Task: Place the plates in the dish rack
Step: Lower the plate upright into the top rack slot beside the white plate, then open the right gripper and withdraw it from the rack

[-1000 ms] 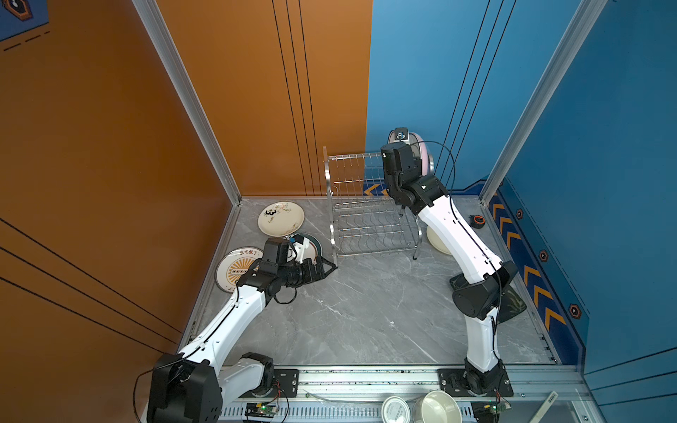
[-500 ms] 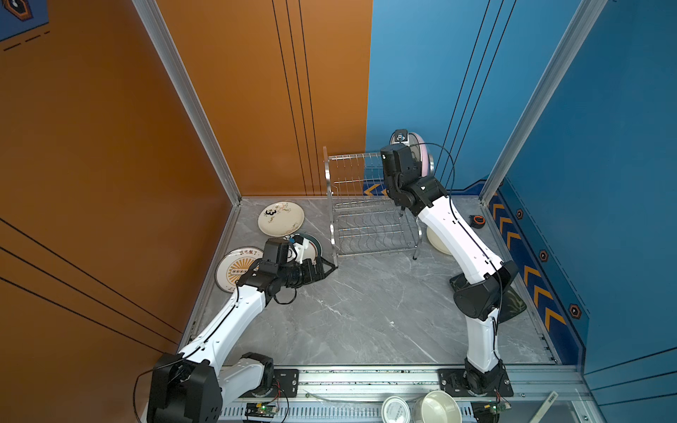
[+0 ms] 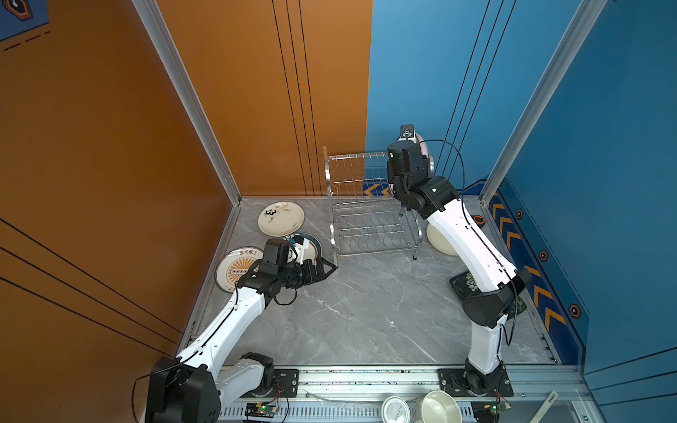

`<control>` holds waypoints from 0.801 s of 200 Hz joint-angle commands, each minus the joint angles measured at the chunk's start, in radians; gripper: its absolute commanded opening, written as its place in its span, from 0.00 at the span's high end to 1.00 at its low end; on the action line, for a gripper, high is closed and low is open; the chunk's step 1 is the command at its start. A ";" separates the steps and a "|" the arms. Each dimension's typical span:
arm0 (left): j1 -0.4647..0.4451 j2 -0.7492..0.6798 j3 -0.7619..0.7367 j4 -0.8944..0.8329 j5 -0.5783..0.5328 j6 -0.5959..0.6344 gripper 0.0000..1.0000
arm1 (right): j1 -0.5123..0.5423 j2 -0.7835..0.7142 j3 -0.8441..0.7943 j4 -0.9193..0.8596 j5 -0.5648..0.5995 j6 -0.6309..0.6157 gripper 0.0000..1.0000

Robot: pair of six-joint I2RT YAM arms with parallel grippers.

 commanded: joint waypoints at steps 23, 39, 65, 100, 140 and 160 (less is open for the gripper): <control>-0.012 0.002 -0.002 -0.015 -0.018 0.011 0.02 | 0.024 -0.113 -0.061 -0.036 -0.034 0.017 0.42; -0.012 0.012 0.003 -0.014 -0.021 0.015 0.02 | 0.034 -0.147 -0.085 -0.050 -0.047 0.035 0.41; -0.013 0.025 0.010 -0.014 -0.027 0.024 0.02 | 0.048 -0.205 -0.130 -0.085 -0.070 0.076 0.40; -0.016 0.032 0.007 -0.015 -0.031 0.030 0.02 | 0.056 -0.316 -0.281 -0.116 -0.111 0.149 0.39; -0.016 0.037 0.002 -0.015 -0.032 0.036 0.02 | 0.037 -0.488 -0.515 -0.116 -0.144 0.235 0.32; -0.016 0.045 0.002 -0.015 -0.027 0.041 0.02 | 0.013 -0.568 -0.618 -0.119 -0.171 0.271 0.27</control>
